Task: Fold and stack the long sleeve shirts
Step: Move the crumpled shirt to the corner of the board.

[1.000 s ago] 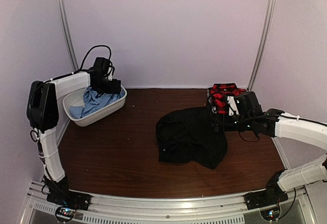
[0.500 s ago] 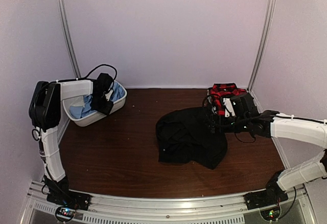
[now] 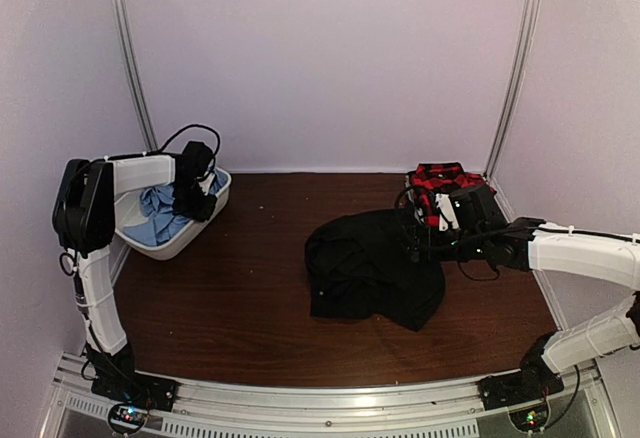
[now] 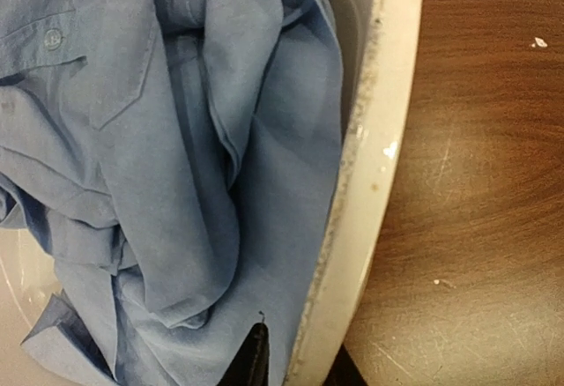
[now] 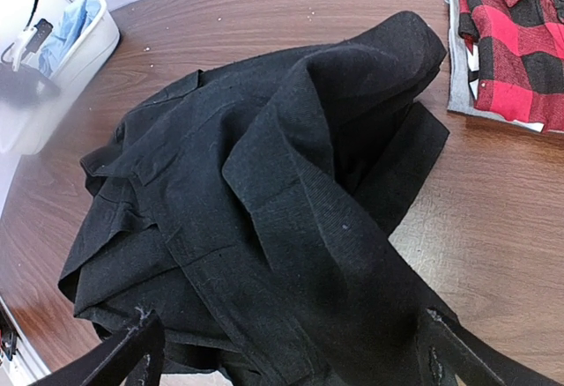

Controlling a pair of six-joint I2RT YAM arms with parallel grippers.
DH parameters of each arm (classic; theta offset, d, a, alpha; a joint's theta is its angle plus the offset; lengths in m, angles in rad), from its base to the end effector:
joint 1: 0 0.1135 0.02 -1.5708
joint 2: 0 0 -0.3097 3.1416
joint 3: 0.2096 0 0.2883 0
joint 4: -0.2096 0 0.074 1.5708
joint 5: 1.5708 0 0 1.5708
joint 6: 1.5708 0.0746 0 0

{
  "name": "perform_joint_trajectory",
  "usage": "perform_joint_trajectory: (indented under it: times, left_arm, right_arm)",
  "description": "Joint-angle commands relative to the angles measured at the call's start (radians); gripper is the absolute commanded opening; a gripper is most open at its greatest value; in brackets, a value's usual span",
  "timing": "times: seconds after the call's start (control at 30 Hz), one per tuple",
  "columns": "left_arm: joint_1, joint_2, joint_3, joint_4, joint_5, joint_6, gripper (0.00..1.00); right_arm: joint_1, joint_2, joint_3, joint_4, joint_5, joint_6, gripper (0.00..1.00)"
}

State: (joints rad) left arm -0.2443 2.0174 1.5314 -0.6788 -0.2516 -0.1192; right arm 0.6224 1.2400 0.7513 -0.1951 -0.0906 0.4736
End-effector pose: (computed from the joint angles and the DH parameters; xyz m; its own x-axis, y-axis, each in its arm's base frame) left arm 0.4789 -0.1002 0.1798 -0.9016 0.1061 -0.4193 0.0319 0.9831 0.1801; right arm 0.2492 0.1871 0.2333 -0.7476 0.0227 -0.6638 -0.3333 0.8517 0.4044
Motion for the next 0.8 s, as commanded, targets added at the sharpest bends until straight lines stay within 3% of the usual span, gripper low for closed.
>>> perform_joint_trajectory:
  times: [0.0,0.33,0.6,0.77]
  left_arm:
    - [0.075,-0.017,0.004,0.042,0.113,-0.125,0.19]
    - [0.214,0.137,0.225,0.055,0.24,-0.19,0.19]
    - [0.233,0.192,0.305,0.069,0.279,-0.179,0.43]
    - [0.232,0.105,0.285,0.115,0.373,-0.185,0.58]
  right_arm:
    - [0.009,-0.002,-0.006,0.014,0.0,0.002,1.0]
    - [0.017,-0.014,-0.004,-0.005,0.006,0.006,1.0]
    - [0.043,-0.067,0.003,-0.052,0.018,-0.014,1.0]
    - [0.065,-0.094,0.006,-0.103,0.083,-0.011,1.0]
